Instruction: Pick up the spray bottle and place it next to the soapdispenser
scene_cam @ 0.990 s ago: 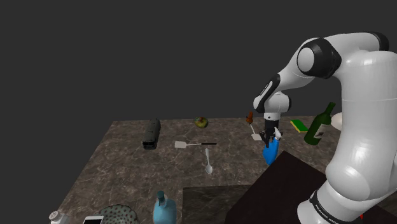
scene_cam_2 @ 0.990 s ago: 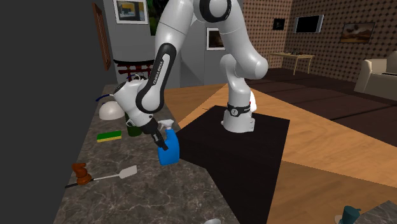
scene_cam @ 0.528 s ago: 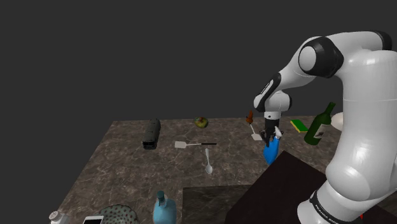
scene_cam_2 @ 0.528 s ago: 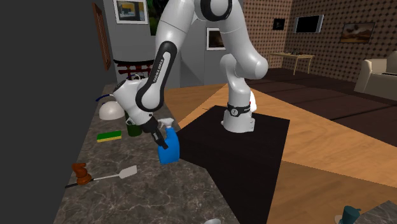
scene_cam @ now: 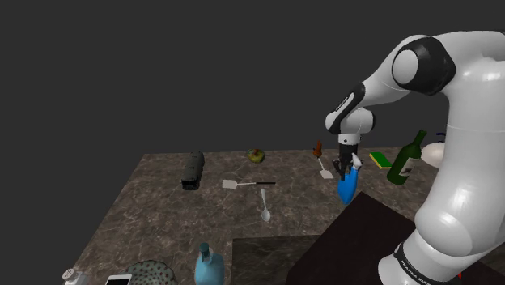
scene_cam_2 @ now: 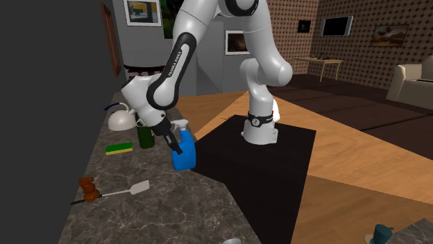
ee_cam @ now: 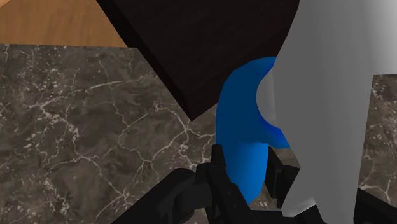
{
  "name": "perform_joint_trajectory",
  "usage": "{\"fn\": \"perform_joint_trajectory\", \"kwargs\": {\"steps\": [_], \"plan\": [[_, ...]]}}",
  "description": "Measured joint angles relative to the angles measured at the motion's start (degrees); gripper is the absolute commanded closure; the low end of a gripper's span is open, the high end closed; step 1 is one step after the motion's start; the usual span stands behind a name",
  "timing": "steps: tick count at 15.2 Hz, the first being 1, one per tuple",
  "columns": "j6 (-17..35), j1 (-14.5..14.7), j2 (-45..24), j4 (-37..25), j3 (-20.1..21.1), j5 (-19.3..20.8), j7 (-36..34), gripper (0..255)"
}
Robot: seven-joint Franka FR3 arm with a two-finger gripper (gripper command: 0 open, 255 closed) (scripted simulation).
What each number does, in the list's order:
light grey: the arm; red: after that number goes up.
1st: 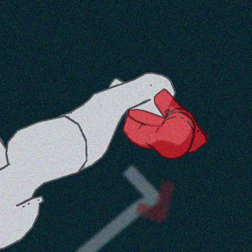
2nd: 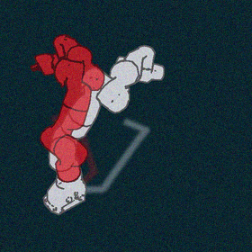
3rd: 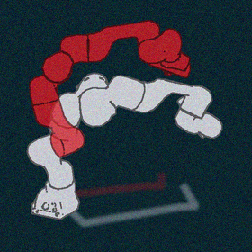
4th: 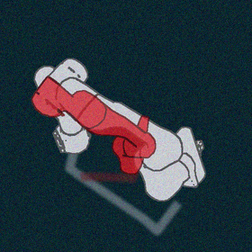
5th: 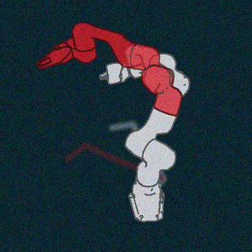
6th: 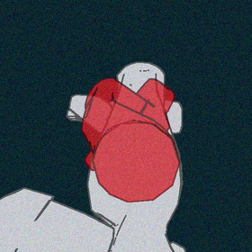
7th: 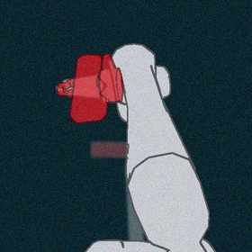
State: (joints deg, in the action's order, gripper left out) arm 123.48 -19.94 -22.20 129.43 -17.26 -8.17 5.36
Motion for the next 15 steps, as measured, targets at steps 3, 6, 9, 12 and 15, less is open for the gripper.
{"fn": "perform_joint_trajectory", "kwargs": {"steps": [3,6,9,12,15], "plan": [[-1.86,0.23,1.96,-0.01,-0.44,0.80,-0.48,255],[-3.54,0.50,4.03,0.26,-0.80,1.57,-1.03,255],[-5.56,0.84,6.29,0.36,-1.10,2.37,-1.75,255],[-7.58,0.93,8.21,0.16,-1.46,3.19,-2.15,255],[-9.68,1.15,10.15,-0.14,-1.66,3.88,-2.76,255]]}}
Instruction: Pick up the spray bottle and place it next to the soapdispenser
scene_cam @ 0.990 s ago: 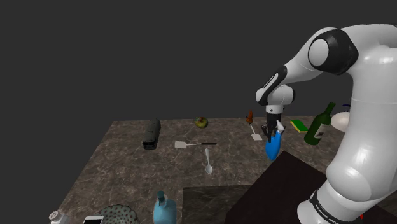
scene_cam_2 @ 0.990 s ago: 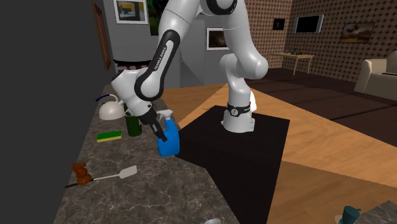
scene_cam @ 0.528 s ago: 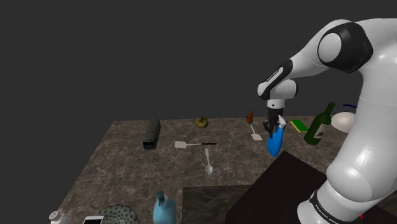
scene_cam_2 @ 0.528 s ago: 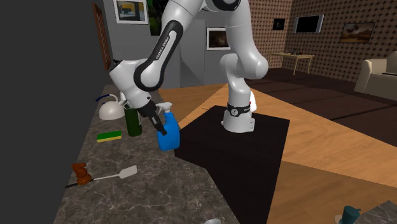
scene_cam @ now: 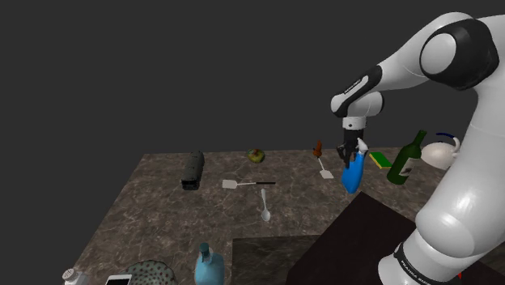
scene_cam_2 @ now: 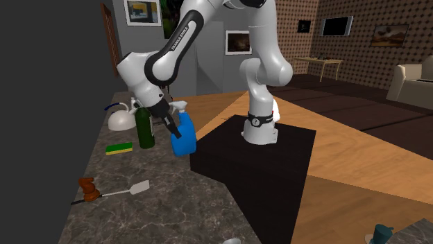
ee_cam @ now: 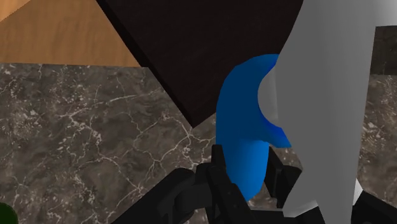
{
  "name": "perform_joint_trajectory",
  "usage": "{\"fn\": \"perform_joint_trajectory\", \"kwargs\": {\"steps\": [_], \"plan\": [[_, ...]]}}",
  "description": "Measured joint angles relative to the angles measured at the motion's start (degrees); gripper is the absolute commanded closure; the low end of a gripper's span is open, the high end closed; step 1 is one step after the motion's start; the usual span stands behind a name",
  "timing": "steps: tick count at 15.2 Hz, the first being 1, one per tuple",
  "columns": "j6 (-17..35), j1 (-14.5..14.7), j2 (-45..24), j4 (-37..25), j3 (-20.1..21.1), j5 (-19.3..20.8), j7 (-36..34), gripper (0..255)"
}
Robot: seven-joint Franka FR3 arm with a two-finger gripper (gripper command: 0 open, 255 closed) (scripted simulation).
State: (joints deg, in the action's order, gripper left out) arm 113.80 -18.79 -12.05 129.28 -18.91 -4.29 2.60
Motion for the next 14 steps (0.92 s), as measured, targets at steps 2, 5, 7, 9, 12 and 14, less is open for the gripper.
{"fn": "perform_joint_trajectory", "kwargs": {"steps": [2,5,7,9,12,14], "plan": [[-1.48,0.09,1.27,-0.29,-0.14,0.47,-0.33,255],[-3.49,0.16,2.83,-0.84,-0.30,1.06,-0.73,255],[-5.09,0.19,4.05,-1.30,-0.44,1.53,-0.98,255],[-6.56,0.27,5.20,-1.69,-0.49,1.91,-1.33,255],[-8.53,0.46,6.66,-2.30,-0.44,2.30,-1.90,255],[-10.10,0.50,7.80,-2.80,-0.49,2.68,-2.17,255]]}}
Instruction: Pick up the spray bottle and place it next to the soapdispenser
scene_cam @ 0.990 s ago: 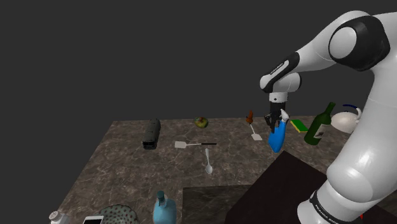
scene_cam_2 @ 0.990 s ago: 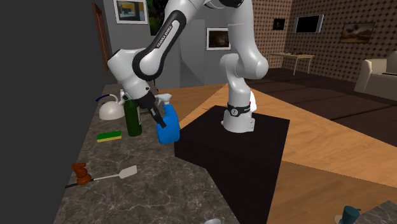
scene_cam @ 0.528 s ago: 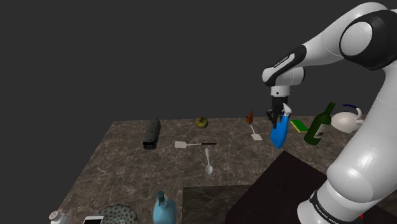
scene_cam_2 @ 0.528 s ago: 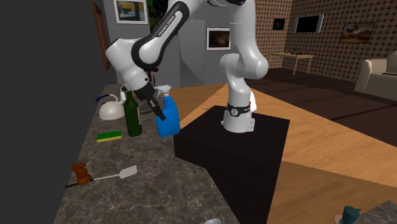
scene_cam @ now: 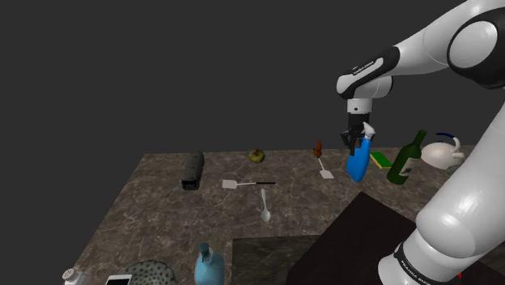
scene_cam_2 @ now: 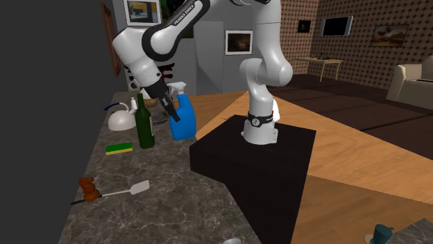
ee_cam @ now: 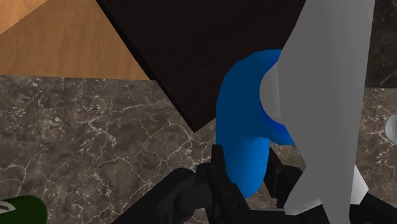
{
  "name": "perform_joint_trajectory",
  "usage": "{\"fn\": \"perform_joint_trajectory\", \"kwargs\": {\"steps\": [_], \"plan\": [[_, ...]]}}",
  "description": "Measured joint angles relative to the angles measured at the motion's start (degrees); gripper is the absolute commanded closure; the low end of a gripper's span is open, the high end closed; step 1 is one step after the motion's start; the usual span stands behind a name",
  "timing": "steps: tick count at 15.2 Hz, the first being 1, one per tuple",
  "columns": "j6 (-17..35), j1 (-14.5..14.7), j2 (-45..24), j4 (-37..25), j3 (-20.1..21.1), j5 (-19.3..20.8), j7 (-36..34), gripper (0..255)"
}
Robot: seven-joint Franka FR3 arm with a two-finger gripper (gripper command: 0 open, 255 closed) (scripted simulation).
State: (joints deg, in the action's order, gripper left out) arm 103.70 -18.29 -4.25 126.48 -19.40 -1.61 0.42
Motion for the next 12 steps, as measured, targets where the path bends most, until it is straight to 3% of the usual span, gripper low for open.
{"fn": "perform_joint_trajectory", "kwargs": {"steps": [12], "plan": [[-8.92,0.13,4.68,-4.52,0.00,1.38,-1.13,255]]}}
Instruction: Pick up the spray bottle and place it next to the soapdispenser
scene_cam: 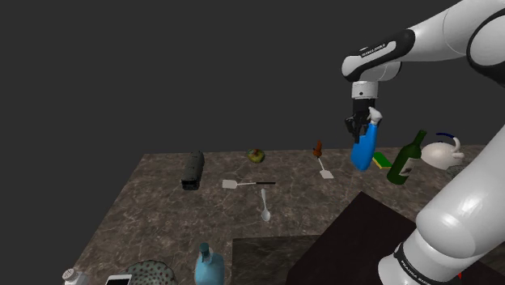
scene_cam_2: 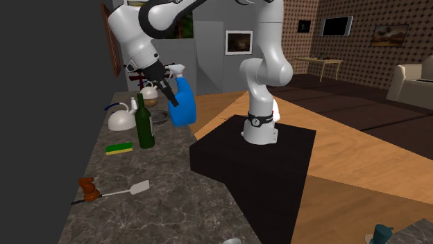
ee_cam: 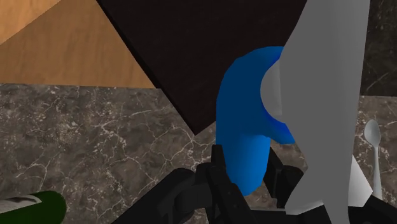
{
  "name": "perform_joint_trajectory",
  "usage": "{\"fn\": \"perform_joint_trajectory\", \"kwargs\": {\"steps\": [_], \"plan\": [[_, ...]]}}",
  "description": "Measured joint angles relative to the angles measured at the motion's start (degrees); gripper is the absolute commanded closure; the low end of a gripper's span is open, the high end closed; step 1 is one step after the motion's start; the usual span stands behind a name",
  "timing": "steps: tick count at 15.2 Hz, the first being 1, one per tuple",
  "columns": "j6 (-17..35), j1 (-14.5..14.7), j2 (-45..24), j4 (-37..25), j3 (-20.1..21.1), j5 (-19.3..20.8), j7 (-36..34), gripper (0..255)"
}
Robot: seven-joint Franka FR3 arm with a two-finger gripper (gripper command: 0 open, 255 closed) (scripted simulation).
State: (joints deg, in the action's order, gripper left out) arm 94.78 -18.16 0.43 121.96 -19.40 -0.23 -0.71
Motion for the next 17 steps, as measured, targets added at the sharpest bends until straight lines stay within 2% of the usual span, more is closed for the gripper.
{"fn": "perform_joint_trajectory", "kwargs": {"steps": [9,17], "plan": [[-6.50,0.14,2.54,-4.10,0.20,0.59,-0.72,255],[-6.45,4.82,6.65,-0.46,5.54,-3.30,-10.09,255]]}}
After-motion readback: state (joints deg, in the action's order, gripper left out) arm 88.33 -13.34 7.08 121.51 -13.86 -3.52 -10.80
